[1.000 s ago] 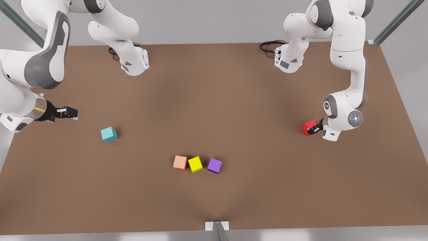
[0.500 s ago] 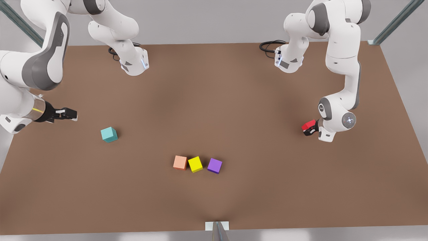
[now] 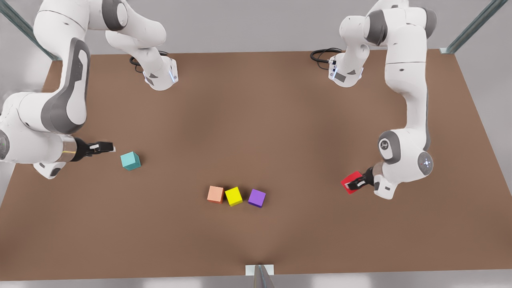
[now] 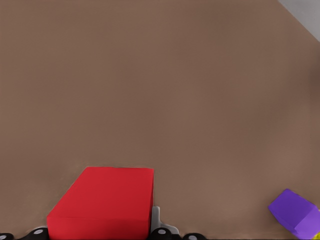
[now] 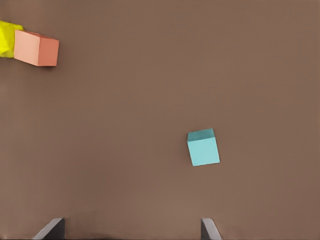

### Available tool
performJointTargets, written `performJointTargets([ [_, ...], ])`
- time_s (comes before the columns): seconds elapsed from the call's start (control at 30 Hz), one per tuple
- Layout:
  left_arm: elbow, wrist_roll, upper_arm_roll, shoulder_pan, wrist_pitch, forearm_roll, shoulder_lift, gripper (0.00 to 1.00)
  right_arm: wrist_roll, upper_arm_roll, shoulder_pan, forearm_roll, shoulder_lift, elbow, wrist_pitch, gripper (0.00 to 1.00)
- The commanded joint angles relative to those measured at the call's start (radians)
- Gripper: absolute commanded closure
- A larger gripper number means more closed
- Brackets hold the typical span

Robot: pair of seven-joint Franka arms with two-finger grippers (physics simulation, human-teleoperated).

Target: Pick up red wooden cube and pass to hand red wooden cube and place in blue wooden cube

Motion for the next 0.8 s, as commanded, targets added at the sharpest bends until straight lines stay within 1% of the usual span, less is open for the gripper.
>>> performJointTargets([
  [0.0, 0.1, 0.033, -0.084, -0.002, -0.401, -0.122, 0.035, 0.4, -0.39, -0.001, -0.026, 0.386, 0.107, 0.003, -0.051, 0.0],
  [0.03, 0.13, 0.034, -0.185, -0.002, -0.401, -0.125, 0.035, 0.4, -0.436, -0.001, -0.034, 0.48, 0.156, 0.007, -0.064, 0.0],
  [0.07, 0.19, 0.036, -0.269, -0.002, -0.397, -0.195, 0.061, 0.4, -0.444, 0.0, -0.04, 0.573, 0.193, 0.007, -0.084, 0.0],
  [0.1, 0.31, 0.033, -0.332, -0.006, -0.374, -0.281, 0.148, 0.4, -0.444, 0.0, -0.042, 0.7, 0.235, 0.008, -0.11, 0.0],
  [0.17, 0.489, 0.036, -0.41, -0.006, -0.314, -0.425, 0.314, 0.4, -0.485, 0.005, -0.04, 0.871, 0.296, 0.019, -0.116, 0.0],
  [0.2, 0.508, 0.066, -0.45, -0.006, -0.237, -0.433, 0.343, 0.4, -0.553, 0.005, -0.04, 0.905, 0.33, 0.046, -0.113, 0.0],
  [0.23, 0.509, 0.128, -0.458, -0.005, -0.216, -0.488, 0.366, 0.4, -0.617, 0.005, -0.039, 0.952, 0.357, 0.062, -0.114, 0.0],
  [0.27, 0.509, 0.177, -0.458, -0.005, -0.214, -0.534, 0.38, 0.4, -0.658, 0.005, -0.04, 0.954, 0.361, 0.062, -0.114, 0.0],
  [0.33, 0.512, 0.256, -0.484, -0.006, -0.127, -0.545, 0.402, 0.4, -0.752, 0.005, -0.042, 0.957, 0.362, 0.054, -0.114, 0.0],
  [0.43, 0.512, 0.457, -0.487, -0.006, -0.105, -0.605, 0.428, 0.4, -0.887, 0.006, -0.023, 1.049, 0.417, 0.071, -0.059, 0.0],
  [0.47, 0.512, 0.531, -0.487, -0.006, -0.089, -0.659, 0.438, 0.4, -0.996, 0.022, -0.014, 1.06, 0.434, 0.099, 0.001, 0.0],
  [0.5, 0.512, 0.559, -0.496, -0.006, -0.062, -0.663, 0.441, 0.4, -1.108, 0.051, -0.014, 1.06, 0.448, 0.123, 0.05, 0.0],
  [0.57, 0.511, 0.577, -0.503, -0.008, -0.047, -0.665, 0.445, 0.4, -1.272, 0.085, -0.01, 1.06, 0.465, 0.135, 0.088, 0.0],
  [0.6, 0.509, 0.579, -0.503, -0.008, -0.049, -0.663, 0.445, 0.4, -1.382, 0.085, 0.001, 1.06, 0.468, 0.137, 0.116, 0.0],
  [0.7, 0.509, 0.582, -0.503, -0.008, -0.047, -0.677, 0.446, 0.4, -1.724, 0.106, 0.013, 1.078, 0.486, 0.149, 0.13, 0.0],
  [0.73, 0.508, 0.591, -0.503, -0.008, -0.047, -0.68, 0.448, 0.4, -1.864, 0.149, 0.015, 1.121, 0.514, 0.158, 0.128, 0.0],
  [0.77, 0.506, 0.599, -0.503, -0.006, -0.049, -0.68, 0.448, 0.4, -1.907, 0.154, 0.016, 1.123, 0.515, 0.164, 0.128, 0.0],
])
